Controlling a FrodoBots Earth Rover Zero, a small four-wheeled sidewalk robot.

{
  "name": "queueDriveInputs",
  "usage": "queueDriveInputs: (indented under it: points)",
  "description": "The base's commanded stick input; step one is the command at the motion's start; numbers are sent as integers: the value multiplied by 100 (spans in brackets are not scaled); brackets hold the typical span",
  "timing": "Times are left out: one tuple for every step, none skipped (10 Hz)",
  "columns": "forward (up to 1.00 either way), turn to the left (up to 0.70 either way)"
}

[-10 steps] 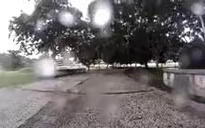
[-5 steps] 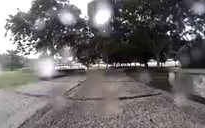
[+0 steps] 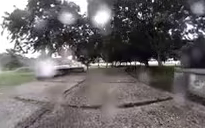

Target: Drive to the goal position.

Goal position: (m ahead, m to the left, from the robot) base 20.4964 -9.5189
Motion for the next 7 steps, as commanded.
queueDriveInputs:
  points:
    - [70,0]
    - [70,0]
    - [70,0]
    - [70,0]
    - [70,0]
    - [70,0]
    - [70,0]
